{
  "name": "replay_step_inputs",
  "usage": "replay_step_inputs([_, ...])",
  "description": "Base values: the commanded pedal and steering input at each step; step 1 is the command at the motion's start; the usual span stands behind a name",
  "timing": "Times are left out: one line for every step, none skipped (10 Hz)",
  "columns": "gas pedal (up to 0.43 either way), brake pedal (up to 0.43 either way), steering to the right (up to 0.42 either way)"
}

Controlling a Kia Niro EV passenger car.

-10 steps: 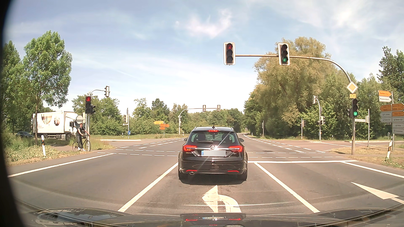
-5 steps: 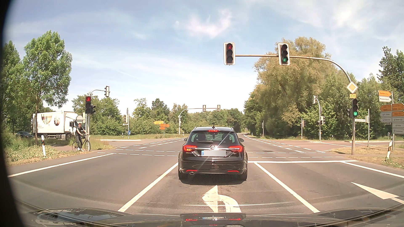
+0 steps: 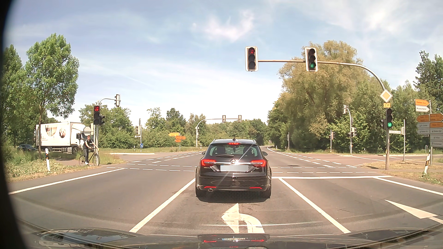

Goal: Follow the waypoints while adhering to traffic rules and regulations

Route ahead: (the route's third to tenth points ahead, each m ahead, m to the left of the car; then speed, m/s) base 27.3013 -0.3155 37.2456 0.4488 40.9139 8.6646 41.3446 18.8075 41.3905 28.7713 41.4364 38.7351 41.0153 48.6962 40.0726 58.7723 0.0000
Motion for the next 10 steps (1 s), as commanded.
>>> replay_step_inputs([0.000, 0.000, 0.004])
replay_step_inputs([0.000, 0.000, 0.004])
replay_step_inputs([0.000, 0.000, 0.004])
replay_step_inputs([0.000, 0.000, 0.004])
replay_step_inputs([0.000, 0.000, 0.004])
replay_step_inputs([0.000, 0.000, 0.004])
replay_step_inputs([0.000, 0.000, 0.004])
replay_step_inputs([0.000, 0.000, 0.004])
replay_step_inputs([0.000, 0.000, 0.004])
replay_step_inputs([0.000, 0.000, 0.004])
